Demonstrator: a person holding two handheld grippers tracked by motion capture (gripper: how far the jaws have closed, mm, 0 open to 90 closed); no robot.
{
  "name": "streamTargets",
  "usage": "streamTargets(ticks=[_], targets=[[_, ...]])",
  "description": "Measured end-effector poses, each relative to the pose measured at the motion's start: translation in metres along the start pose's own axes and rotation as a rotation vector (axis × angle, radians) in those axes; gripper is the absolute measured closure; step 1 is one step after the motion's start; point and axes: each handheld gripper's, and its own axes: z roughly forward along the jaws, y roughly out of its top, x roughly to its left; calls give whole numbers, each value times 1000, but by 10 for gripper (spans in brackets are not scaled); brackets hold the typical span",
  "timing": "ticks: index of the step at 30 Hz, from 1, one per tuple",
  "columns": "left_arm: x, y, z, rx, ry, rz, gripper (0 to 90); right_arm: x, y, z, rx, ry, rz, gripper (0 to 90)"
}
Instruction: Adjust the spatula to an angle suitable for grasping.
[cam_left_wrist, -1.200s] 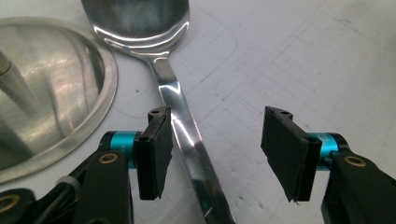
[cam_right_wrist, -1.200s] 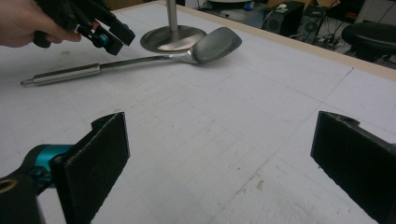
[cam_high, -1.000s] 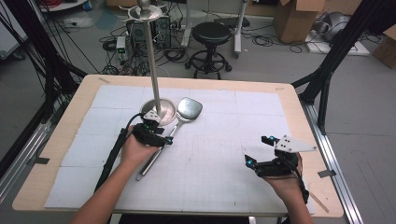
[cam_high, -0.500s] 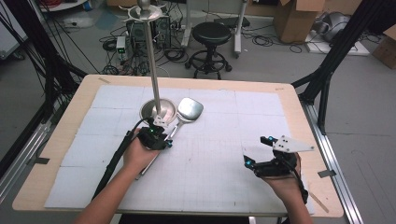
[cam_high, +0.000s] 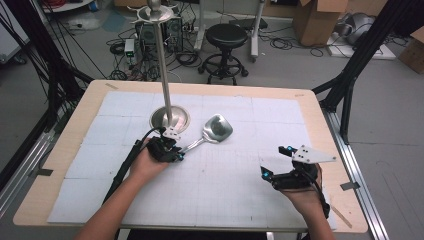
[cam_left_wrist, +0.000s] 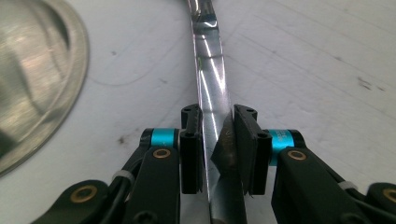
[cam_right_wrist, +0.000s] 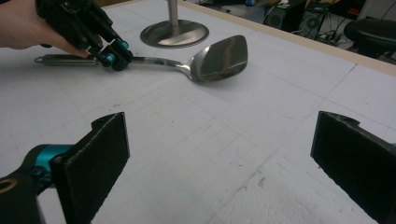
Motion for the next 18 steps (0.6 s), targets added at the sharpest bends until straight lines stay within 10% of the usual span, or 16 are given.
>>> streamTargets(ticks=[18], targets=[[-36,7,8,-19,-211,215,745,4,0,4,13,9,-3,33]])
